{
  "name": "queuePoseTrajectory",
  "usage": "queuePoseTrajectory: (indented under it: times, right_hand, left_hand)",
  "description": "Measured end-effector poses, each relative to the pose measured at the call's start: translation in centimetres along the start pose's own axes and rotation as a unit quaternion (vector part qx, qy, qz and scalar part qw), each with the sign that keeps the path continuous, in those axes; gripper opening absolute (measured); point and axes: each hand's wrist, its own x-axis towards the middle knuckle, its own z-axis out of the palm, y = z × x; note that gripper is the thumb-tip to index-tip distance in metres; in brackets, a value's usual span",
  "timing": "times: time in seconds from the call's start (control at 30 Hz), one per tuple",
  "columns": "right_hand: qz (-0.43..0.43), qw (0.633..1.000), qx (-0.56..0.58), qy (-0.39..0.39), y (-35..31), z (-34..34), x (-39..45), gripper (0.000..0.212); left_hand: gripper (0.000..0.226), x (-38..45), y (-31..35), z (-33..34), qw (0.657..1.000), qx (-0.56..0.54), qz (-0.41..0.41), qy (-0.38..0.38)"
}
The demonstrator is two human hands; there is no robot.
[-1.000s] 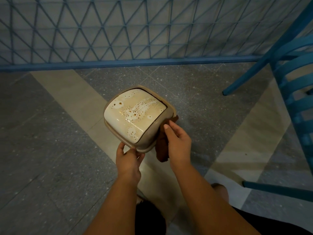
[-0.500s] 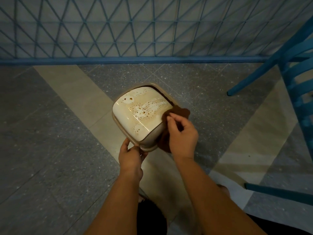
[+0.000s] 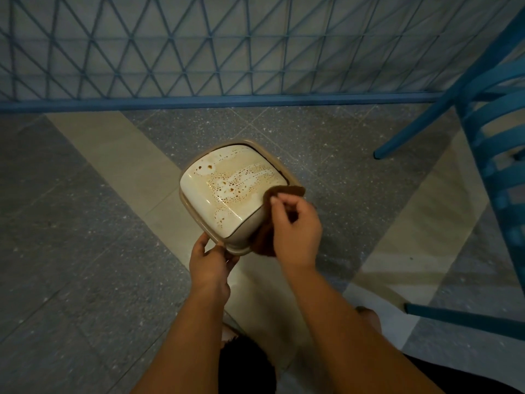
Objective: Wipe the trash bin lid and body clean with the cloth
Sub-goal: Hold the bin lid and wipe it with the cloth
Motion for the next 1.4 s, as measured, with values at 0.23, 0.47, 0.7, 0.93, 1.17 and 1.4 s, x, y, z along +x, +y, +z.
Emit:
queuePoseTrajectory:
  times: [0.23,0.47,0.7,0.93,1.17,1.4]
  right_hand:
    - [0.122,0.992,-0.016,0.037,2.2,-1.6,5.1,0.003]
    - [0.043,0.999,0.014,0.018,3.1,-0.2,-2.1,0.009]
    - [0.108,0.992,-0.034,0.056,2.3,-1.3,3.6,0.016]
    - [0.159,0.984,-0.031,-0.078,3.3,-1.9,1.2,0.008]
    - [0.406,0.818,0.386,-0.131,4.9,-4.7,1.3,0.044]
    - [0.347,0.882,0.283,-0.147,2.8,-4.9,1.0,0.032]
  left_hand:
    - [0.048,-0.1,-0.1,0.2,1.000,0.002,0.002,0.006]
    - [0.049,-0.2,-0.2,0.1,1.000,-0.001,-0.002,0.001]
    - [0.047,0.0,0.0,0.2,1.000,-0.004,-0.007,0.000]
    - [0.050,0.4,0.8,0.1,1.000,-0.027,0.001,0.004]
    - [0.042,0.0,1.7,-0.4,0.997,-0.063,-0.029,0.015]
    - [0.034,0.1,1.1,-0.5,0.996,-0.056,-0.064,-0.003]
